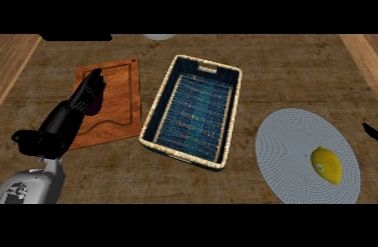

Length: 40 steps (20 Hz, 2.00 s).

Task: Pick the lemon from the placemat and place it in the basket

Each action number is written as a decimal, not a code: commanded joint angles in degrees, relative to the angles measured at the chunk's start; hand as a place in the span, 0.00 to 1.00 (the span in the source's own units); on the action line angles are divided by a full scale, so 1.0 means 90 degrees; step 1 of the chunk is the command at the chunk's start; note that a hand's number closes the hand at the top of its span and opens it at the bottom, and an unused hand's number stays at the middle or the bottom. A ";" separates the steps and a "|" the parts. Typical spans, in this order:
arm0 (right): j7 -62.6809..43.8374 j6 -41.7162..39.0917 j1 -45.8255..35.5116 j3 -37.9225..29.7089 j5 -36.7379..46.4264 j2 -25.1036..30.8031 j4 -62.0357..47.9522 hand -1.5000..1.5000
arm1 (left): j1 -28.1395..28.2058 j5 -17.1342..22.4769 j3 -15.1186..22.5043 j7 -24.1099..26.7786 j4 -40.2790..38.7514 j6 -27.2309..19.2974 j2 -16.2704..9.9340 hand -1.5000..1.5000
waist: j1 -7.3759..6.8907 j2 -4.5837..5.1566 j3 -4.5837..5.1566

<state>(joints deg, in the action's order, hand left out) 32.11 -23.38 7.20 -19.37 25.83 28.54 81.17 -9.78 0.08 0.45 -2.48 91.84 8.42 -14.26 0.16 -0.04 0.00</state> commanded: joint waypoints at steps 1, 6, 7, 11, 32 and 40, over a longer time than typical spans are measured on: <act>0.0415 0.0062 0.0021 -0.0166 0.0252 0.0075 -0.0478 0.00 | 0.0143 -0.0147 -0.0069 0.0276 -0.0151 0.0124 0.0118 0.50 | -0.0007 0.0003 0.0000; -0.0242 0.0426 -0.0069 0.0140 0.0756 -0.0298 -0.0057 0.00 | 0.0470 -0.0076 -0.0124 0.0027 0.0401 0.0280 0.0106 0.50 | -0.0026 -0.0002 0.0000; 0.0237 0.0541 -0.0285 0.0132 0.0847 -0.0163 -0.0691 0.00 | -0.0164 -0.0457 0.0182 -0.0217 0.0110 -0.0191 0.0495 0.50 | -0.0013 0.0005 -0.0002; -0.0202 0.0410 -0.0221 0.0252 0.1012 -0.0313 -0.0179 0.00 | -0.0323 -0.0217 -0.0277 0.0401 -0.0766 0.0268 0.0309 0.50 | 0.0007 0.0007 0.0001; 0.0017 0.0732 -0.0639 0.0581 0.1747 -0.0435 -0.1468 0.00 | -0.0073 -0.0661 -0.0257 0.0082 -0.0145 0.0217 0.0659 0.50 | 0.0001 0.0003 0.0000; -0.0291 0.0964 -0.0849 0.1209 0.2335 -0.0819 -0.1467 1.00 | -0.0249 -0.0621 -0.0433 0.0320 -0.0524 0.0319 0.0646 0.50 | 0.0005 0.0005 0.0002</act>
<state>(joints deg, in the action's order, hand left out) 31.55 -15.21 -1.22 -10.38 45.59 23.27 65.90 -10.53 -4.14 -3.79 -2.10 91.29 12.68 -10.13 0.08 -0.18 0.50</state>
